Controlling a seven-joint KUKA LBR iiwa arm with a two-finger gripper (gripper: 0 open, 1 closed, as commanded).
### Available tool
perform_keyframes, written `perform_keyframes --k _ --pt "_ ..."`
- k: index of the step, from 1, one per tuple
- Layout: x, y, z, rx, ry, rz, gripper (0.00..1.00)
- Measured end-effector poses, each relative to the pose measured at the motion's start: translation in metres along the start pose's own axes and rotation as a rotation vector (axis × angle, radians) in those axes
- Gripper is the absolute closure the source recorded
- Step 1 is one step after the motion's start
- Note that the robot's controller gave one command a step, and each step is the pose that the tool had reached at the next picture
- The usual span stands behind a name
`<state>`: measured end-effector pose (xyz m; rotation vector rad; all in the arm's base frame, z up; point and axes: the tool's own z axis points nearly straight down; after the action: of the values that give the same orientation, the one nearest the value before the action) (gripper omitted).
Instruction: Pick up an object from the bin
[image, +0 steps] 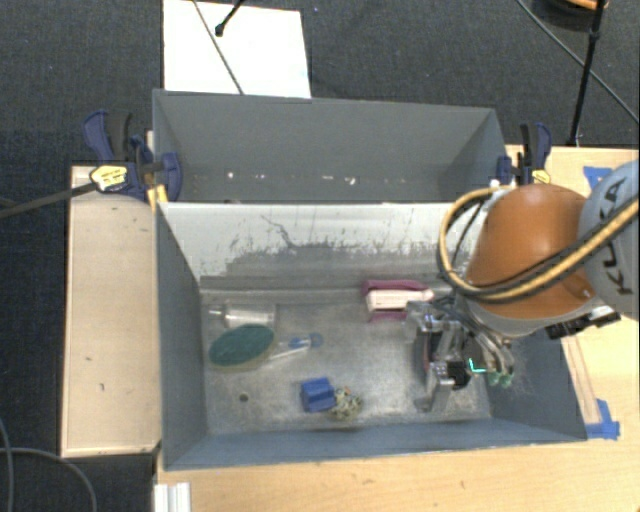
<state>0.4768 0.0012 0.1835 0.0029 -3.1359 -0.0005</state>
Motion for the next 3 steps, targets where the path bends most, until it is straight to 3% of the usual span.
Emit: perform_keyframes --k 1,2,3 --pt "-0.009 -0.099 0.109 -0.003 -0.028 0.486 0.00" --pt "-0.019 -0.111 0.082 0.002 -0.011 -0.274 0.00" --pt "-0.052 -0.104 0.082 0.003 -0.011 -0.576 0.00"
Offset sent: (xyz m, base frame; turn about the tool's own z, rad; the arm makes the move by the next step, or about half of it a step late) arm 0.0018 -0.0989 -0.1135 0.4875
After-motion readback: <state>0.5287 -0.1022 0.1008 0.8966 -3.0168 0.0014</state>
